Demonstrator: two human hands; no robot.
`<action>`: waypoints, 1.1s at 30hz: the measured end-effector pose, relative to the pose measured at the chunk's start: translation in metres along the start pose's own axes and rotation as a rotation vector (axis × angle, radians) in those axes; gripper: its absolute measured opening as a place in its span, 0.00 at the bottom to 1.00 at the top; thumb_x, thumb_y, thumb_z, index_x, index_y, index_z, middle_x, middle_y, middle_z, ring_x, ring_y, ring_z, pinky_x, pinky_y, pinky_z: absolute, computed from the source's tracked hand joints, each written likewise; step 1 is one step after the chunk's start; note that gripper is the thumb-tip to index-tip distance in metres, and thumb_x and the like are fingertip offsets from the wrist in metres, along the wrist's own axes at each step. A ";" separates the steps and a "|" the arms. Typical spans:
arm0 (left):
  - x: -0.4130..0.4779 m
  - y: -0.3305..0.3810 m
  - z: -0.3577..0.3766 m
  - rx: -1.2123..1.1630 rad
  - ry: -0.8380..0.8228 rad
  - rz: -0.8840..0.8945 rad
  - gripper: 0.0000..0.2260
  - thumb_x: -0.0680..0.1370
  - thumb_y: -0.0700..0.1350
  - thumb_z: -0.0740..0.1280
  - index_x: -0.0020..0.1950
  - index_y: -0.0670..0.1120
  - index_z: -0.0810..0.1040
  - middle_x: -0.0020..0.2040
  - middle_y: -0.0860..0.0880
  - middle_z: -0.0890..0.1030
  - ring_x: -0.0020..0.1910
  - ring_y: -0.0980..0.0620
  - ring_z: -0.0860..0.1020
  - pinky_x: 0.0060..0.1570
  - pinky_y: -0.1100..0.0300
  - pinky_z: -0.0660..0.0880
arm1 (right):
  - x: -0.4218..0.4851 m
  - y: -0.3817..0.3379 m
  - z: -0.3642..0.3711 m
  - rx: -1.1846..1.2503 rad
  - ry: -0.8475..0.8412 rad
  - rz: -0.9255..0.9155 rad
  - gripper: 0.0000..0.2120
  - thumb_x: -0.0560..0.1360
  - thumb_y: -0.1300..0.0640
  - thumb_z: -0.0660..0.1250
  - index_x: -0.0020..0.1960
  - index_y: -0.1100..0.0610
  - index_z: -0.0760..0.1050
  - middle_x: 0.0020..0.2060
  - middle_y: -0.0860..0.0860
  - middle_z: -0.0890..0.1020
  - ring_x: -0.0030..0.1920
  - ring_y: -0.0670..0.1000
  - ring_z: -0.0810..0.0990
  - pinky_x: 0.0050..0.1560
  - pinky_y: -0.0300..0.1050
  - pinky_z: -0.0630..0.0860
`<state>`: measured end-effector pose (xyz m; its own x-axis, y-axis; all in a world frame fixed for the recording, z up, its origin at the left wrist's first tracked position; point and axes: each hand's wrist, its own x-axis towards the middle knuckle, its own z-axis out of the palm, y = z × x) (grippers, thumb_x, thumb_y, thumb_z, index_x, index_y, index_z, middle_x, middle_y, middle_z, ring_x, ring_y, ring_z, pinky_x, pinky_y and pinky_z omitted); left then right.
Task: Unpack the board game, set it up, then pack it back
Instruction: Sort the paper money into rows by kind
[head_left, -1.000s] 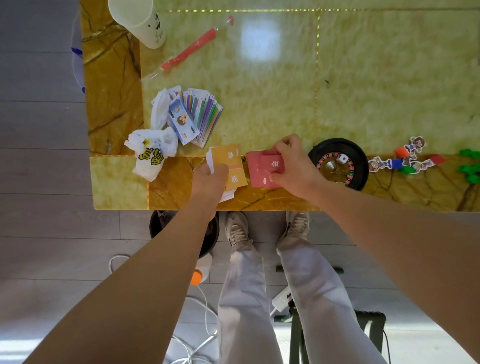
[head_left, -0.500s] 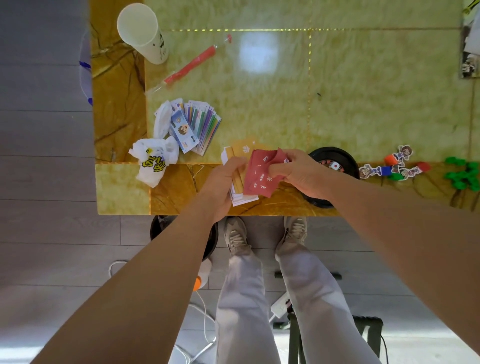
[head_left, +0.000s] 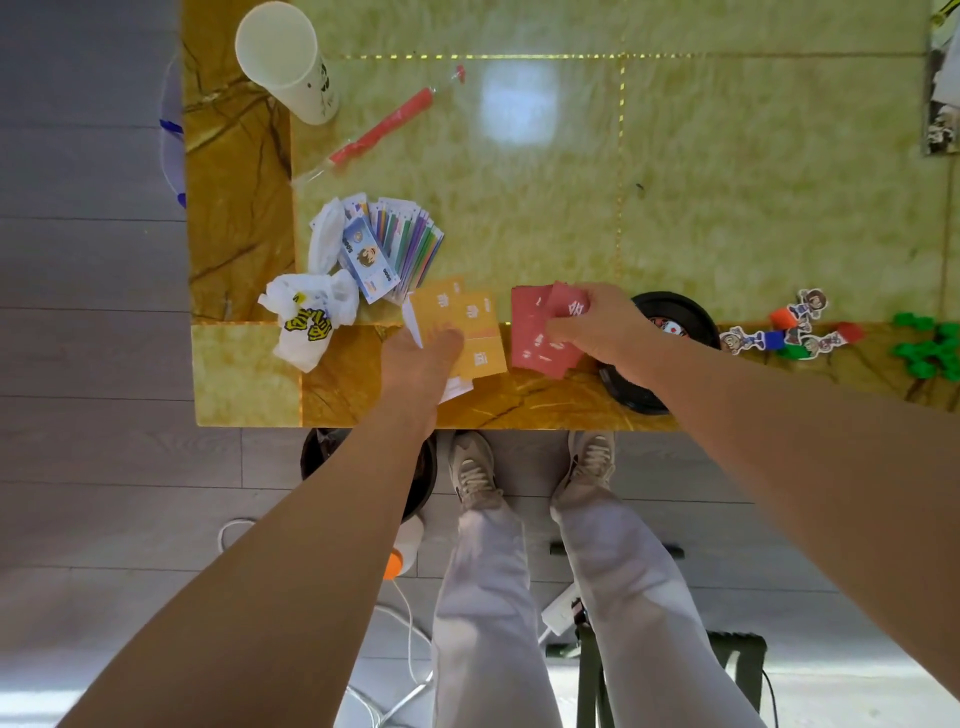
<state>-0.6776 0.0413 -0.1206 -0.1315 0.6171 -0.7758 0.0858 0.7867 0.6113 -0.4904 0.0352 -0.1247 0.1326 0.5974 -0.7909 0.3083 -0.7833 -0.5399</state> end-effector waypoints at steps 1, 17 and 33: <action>0.002 -0.001 -0.004 -0.007 0.023 0.011 0.05 0.77 0.37 0.68 0.47 0.47 0.76 0.40 0.51 0.80 0.37 0.54 0.79 0.33 0.64 0.78 | 0.003 0.001 -0.002 -0.163 0.029 0.003 0.10 0.72 0.62 0.69 0.53 0.59 0.76 0.46 0.55 0.81 0.49 0.55 0.80 0.48 0.47 0.77; 0.010 -0.017 -0.015 0.065 -0.050 -0.063 0.10 0.77 0.40 0.69 0.58 0.43 0.77 0.47 0.48 0.82 0.42 0.52 0.82 0.38 0.62 0.78 | 0.001 0.010 0.031 -0.913 0.353 -0.287 0.28 0.73 0.52 0.72 0.65 0.60 0.63 0.57 0.58 0.70 0.53 0.58 0.74 0.44 0.51 0.74; -0.014 0.012 0.000 -0.206 -0.282 -0.213 0.08 0.79 0.35 0.58 0.51 0.42 0.76 0.51 0.40 0.81 0.49 0.43 0.81 0.57 0.45 0.77 | -0.015 -0.013 0.030 0.177 -0.087 -0.090 0.10 0.76 0.56 0.69 0.56 0.58 0.78 0.48 0.53 0.84 0.47 0.53 0.83 0.47 0.46 0.80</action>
<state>-0.6743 0.0421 -0.1020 0.1532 0.4424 -0.8837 -0.1172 0.8960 0.4282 -0.5247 0.0318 -0.1147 0.0278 0.6553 -0.7549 0.1441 -0.7499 -0.6457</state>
